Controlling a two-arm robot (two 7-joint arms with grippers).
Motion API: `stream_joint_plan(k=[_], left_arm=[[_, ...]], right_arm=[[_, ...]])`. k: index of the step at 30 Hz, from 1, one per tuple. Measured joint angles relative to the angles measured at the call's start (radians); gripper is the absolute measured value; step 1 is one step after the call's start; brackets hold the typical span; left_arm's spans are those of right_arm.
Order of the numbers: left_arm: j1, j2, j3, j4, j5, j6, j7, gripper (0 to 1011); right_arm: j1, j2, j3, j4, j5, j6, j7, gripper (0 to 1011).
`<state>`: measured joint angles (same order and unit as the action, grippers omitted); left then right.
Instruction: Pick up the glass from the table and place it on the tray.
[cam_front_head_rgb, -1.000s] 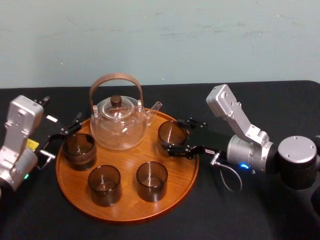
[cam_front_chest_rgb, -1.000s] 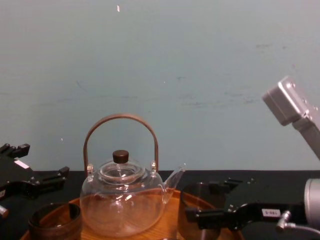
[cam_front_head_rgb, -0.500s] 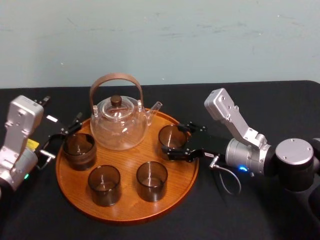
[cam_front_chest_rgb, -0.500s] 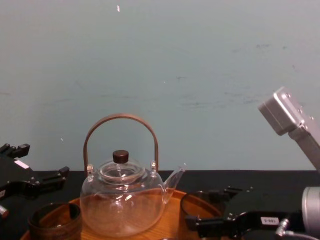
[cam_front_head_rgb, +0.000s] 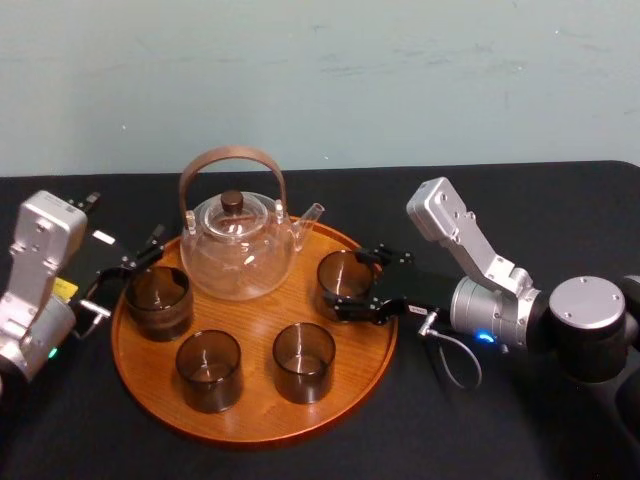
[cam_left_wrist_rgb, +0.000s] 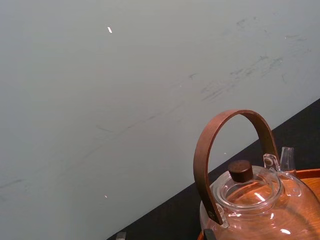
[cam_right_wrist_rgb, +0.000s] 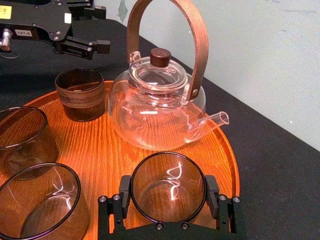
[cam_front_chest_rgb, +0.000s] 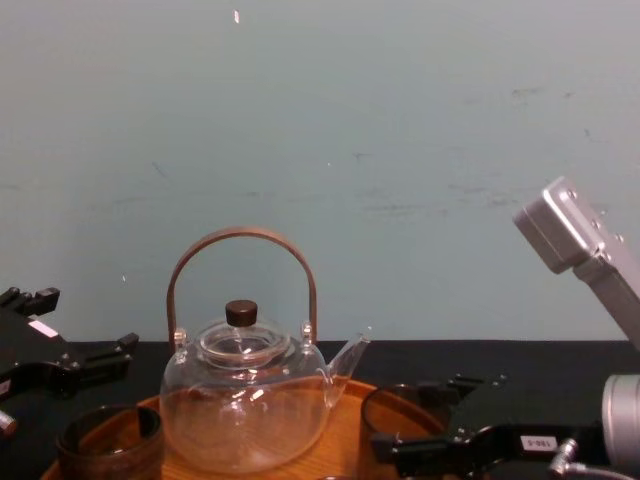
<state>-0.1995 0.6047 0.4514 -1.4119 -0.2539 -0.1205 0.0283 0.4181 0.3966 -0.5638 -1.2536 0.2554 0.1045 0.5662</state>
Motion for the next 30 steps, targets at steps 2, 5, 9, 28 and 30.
stream_joint_plan(k=[2,5,9,28,30], left_arm=[[0.000,0.000,0.000,0.000,0.000,0.000,0.000,1001],[0.000,0.000,0.000,0.000,0.000,0.000,0.000,1001],[0.000,0.000,0.000,0.000,0.000,0.000,0.000,1001],[0.000,0.000,0.000,0.000,0.000,0.000,0.000,1001],[0.000,0.000,0.000,0.000,0.000,0.000,0.000,1001]], right_arm=[[0.000,0.000,0.000,0.000,0.001,0.000,0.000,930],[0.000,0.000,0.001,0.000,0.001,0.000,0.000,990],[0.000,0.001,0.001,0.000,0.002,0.000,0.000,1002],[-0.011,0.010,0.009,-0.015,0.015,-0.005,0.009,1002],[-0.023,0.024,0.017,-0.034,0.024,-0.008,0.017,1002]])
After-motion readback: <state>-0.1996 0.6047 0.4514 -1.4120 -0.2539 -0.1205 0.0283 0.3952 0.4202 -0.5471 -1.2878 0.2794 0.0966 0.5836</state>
